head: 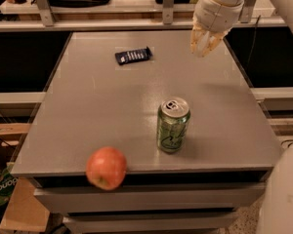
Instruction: Pick apple
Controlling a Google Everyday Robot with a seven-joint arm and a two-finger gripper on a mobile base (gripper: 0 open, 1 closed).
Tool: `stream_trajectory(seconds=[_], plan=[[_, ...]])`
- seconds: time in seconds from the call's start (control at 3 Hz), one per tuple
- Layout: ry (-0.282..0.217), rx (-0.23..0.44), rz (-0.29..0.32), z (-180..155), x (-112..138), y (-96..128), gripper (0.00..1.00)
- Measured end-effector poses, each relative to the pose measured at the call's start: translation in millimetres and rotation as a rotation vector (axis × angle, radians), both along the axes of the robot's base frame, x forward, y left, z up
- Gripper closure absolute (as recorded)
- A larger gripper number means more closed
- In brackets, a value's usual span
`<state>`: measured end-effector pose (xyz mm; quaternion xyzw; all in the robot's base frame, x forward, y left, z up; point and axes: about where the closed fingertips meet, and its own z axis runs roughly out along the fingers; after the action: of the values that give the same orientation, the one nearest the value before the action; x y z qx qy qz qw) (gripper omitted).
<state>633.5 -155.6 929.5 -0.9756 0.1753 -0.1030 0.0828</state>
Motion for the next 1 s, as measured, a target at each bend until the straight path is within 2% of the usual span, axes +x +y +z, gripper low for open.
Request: stream_trajectory(seconds=[1.0], plan=[[0.005, 0.004, -0.02, 3.3, 4.6, -0.1, 1.0]])
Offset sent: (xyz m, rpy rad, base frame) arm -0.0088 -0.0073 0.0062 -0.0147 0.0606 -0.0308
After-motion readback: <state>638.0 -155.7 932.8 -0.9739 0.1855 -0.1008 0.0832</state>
